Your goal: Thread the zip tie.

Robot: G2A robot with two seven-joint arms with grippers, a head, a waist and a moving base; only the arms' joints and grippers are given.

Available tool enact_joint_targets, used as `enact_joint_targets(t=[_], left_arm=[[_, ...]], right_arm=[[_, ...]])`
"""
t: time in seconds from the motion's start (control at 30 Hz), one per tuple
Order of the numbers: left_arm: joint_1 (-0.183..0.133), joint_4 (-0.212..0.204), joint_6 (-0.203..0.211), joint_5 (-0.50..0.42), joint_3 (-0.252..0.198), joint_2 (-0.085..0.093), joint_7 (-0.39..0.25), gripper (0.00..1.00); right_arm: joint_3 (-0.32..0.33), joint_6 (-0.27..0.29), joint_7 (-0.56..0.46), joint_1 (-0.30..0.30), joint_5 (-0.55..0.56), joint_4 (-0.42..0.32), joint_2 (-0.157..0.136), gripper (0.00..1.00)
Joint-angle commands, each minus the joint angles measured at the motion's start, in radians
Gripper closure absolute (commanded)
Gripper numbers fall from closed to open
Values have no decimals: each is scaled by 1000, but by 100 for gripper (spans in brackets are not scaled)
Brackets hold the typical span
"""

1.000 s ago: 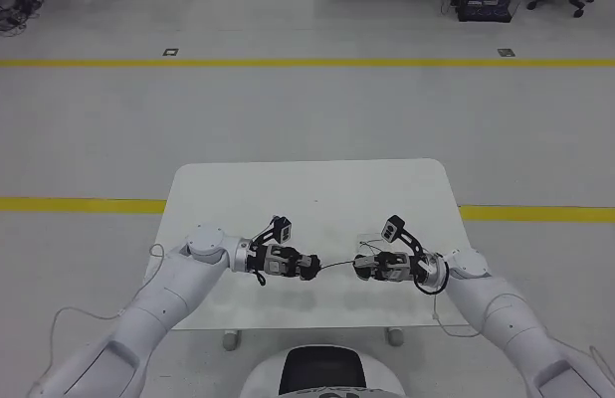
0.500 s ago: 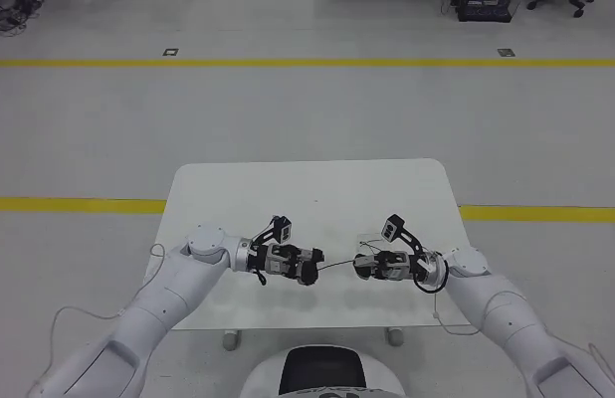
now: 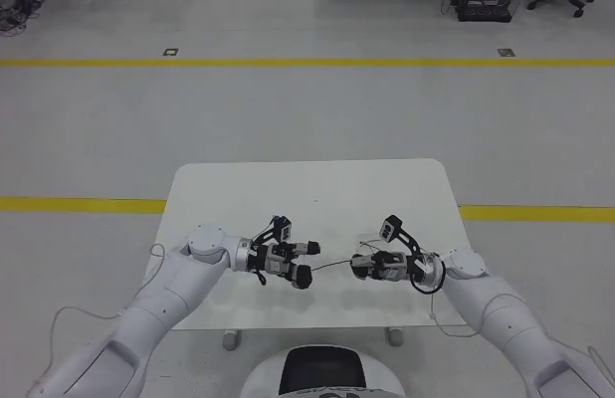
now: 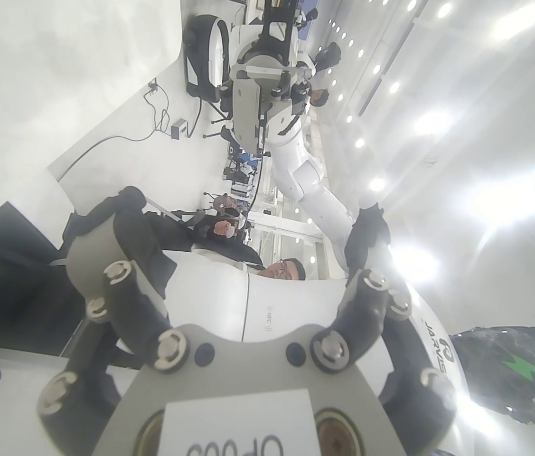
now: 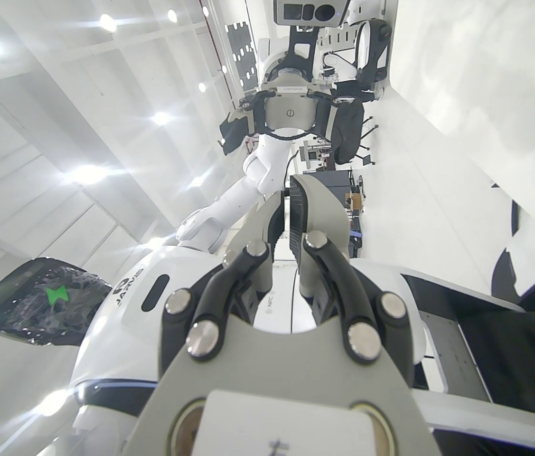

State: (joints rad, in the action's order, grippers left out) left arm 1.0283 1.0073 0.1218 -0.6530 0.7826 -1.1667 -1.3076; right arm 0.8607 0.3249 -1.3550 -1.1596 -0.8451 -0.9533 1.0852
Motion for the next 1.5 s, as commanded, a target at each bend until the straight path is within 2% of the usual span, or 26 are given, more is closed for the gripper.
enact_joint_targets(t=[0.0, 0.17, 0.27, 0.33, 0.57, 0.73, 1.1, 1.13, 1.27, 1.47], left_arm=[[10, 22, 6, -3, -3, 0, 28, 0], [21, 42, 46, -12, -9, -5, 74, 0], [31, 52, 96, -24, -9, -9, 126, 0], [34, 57, 116, -25, -10, -10, 125, 0], [34, 57, 116, -25, -10, -10, 125, 0], [54, 88, 122, -25, -9, -11, 205, 0], [54, 88, 122, -25, -9, -11, 205, 0], [54, 88, 122, -25, -9, -11, 205, 0], [66, 109, 115, -21, -8, -10, 241, 0], [72, 124, 111, -18, -4, -7, 250, 0]], right_arm=[[5, -6, -4, -4, 2, -8, 0, 100], [11, -12, -6, -10, -1, -19, 4, 100], [14, -5, -5, -11, -2, -18, 8, 100], [16, 0, -1, -12, 0, -17, 8, 100], [16, -1, 6, -13, 1, -19, 8, 100], [33, -1, 60, -38, 15, -58, 7, 100], [39, -1, 62, -41, 15, -62, 6, 100], [40, -3, 87, -49, 16, -76, 7, 100], [51, -4, 111, -64, 26, -104, 6, 100], [56, -6, 131, -73, 41, -122, 10, 100]])
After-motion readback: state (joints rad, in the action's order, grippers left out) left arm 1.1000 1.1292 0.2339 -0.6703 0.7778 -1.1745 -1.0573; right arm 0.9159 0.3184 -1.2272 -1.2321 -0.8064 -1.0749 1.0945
